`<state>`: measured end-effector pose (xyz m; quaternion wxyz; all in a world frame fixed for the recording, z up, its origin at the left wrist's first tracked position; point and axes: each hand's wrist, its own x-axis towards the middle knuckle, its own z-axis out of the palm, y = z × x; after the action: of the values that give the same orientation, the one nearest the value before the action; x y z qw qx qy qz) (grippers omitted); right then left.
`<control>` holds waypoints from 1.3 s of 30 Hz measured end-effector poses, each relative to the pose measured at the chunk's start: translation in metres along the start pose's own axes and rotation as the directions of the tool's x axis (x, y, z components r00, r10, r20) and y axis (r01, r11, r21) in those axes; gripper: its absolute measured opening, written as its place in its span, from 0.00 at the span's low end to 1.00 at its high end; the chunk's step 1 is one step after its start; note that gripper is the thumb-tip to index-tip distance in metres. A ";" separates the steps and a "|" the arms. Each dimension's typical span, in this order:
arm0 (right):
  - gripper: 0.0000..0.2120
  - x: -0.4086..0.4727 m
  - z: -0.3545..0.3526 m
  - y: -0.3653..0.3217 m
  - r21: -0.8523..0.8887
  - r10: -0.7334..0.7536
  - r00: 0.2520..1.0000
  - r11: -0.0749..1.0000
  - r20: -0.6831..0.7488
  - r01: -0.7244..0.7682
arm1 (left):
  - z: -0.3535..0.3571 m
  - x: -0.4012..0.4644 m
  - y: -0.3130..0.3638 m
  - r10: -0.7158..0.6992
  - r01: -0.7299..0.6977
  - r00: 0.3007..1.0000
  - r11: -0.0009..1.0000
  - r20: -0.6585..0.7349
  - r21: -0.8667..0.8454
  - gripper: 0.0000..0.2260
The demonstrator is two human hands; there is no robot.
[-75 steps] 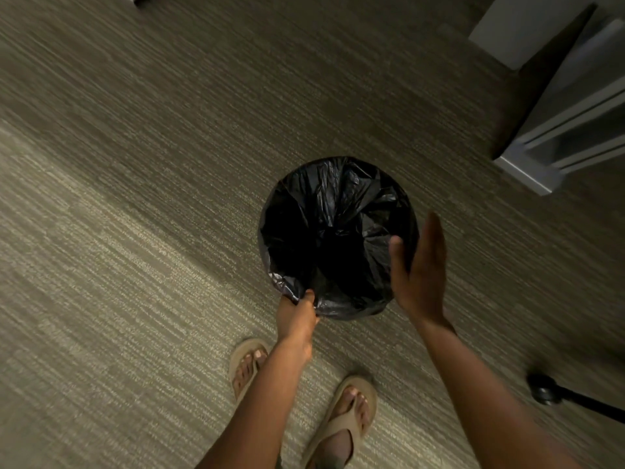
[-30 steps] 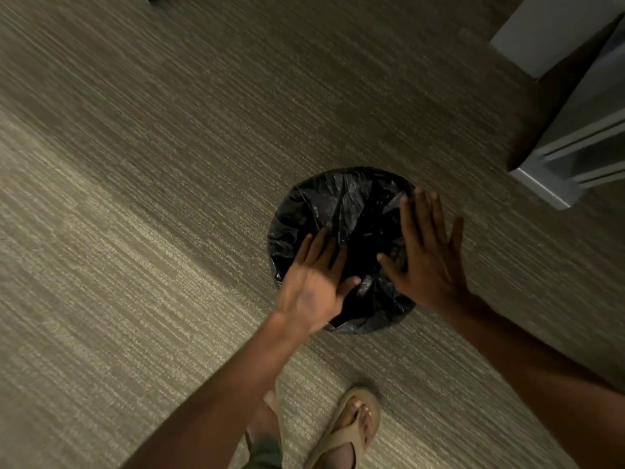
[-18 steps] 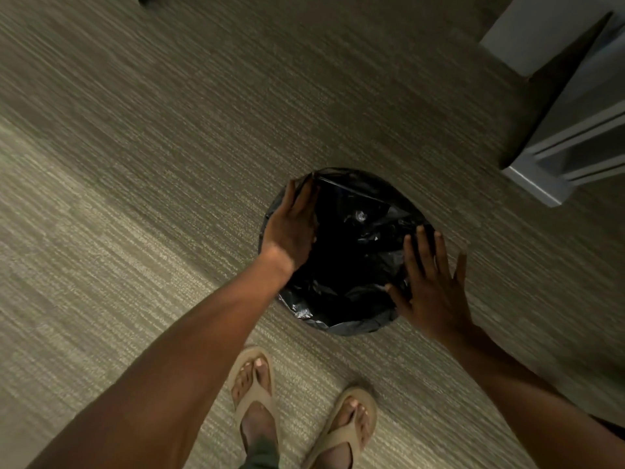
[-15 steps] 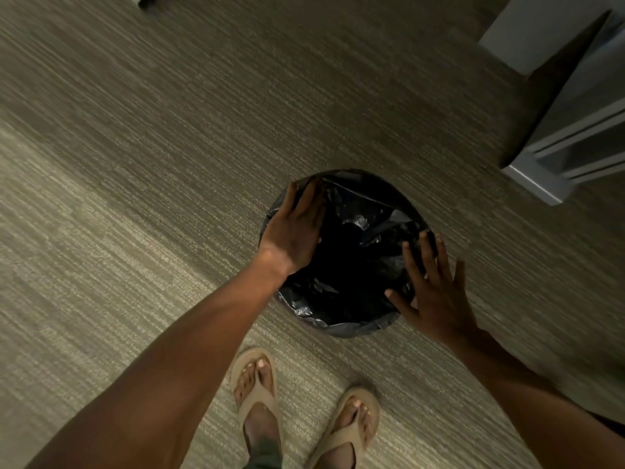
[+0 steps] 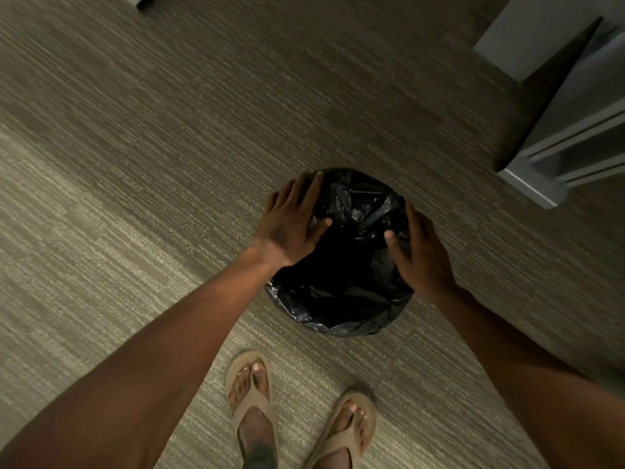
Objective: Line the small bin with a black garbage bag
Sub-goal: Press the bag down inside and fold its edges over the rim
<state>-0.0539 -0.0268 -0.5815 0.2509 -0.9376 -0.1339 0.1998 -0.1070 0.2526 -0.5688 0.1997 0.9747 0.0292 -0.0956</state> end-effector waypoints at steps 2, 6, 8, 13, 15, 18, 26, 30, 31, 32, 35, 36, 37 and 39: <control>0.40 0.011 0.001 -0.001 0.016 0.034 0.999 0.999 -0.010 -0.034 | 0.000 0.012 -0.003 -0.045 0.047 0.998 0.998 0.043 -0.042 0.39; 0.38 0.016 0.003 0.000 0.051 0.029 0.999 0.998 -0.022 -0.028 | -0.003 0.031 -0.013 -0.170 0.199 0.975 0.955 0.140 -0.221 0.40; 0.38 0.009 0.003 0.000 0.109 0.036 0.994 0.994 -0.101 -0.025 | -0.005 0.032 -0.016 -0.237 0.251 0.968 0.919 0.082 -0.305 0.39; 0.34 -0.027 0.016 -0.002 0.319 0.361 0.899 0.907 -0.250 -0.276 | 0.010 -0.004 -0.012 -0.624 0.449 0.777 0.638 -0.079 -0.625 0.28; 0.33 -0.043 0.028 0.000 0.400 0.399 0.908 0.859 -0.129 -0.321 | 0.024 -0.026 -0.007 -0.694 0.495 0.720 0.491 0.021 -0.717 0.27; 0.35 -0.051 0.040 0.003 0.528 0.464 0.886 0.752 0.000 -0.394 | 0.042 -0.048 -0.009 -0.631 0.439 0.775 0.520 0.016 -0.733 0.23; 0.35 -0.035 0.039 0.006 0.759 0.590 0.807 0.513 0.028 -0.401 | 0.013 -0.027 -0.031 -0.627 0.578 0.677 0.129 0.386 -0.806 0.45; 0.25 -0.060 0.045 0.003 0.642 0.678 0.693 0.650 -0.247 -0.406 | 0.011 -0.058 -0.014 -0.817 0.499 0.568 0.246 0.100 -0.831 0.25; 0.25 -0.069 0.049 0.000 0.635 0.690 0.675 0.649 -0.260 -0.419 | 0.014 -0.070 -0.006 -0.843 0.506 0.528 0.217 0.100 -0.835 0.22; 0.25 -0.079 0.054 -0.003 0.644 0.705 0.663 0.633 -0.252 -0.429 | 0.017 -0.083 0.003 -0.860 0.522 0.494 0.178 0.126 -0.834 0.20; 0.24 -0.102 0.071 -0.018 0.716 0.739 0.656 0.540 -0.151 -0.444 | 0.033 -0.125 0.038 -0.873 0.559 0.404 -0.001 0.274 -0.829 0.24; 0.25 -0.107 0.077 -0.023 0.734 0.728 0.677 0.516 -0.105 -0.442 | 0.038 -0.133 0.049 -0.851 0.535 0.390 -0.100 0.350 -0.839 0.24; 0.29 -0.110 0.082 -0.027 0.744 0.710 0.702 0.502 -0.061 -0.442 | 0.043 -0.138 0.059 -0.815 0.499 0.396 -0.195 0.422 -0.844 0.25; 0.36 -0.112 0.090 -0.035 0.763 0.711 0.703 0.454 0.001 -0.460 | 0.049 -0.140 0.073 -0.743 0.427 0.436 -0.326 0.508 -0.844 0.28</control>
<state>-0.1977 0.0007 -0.6005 0.5257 -0.7666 0.3342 0.1555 -0.2458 0.1632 -0.5574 0.6743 0.4235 0.6047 -0.0165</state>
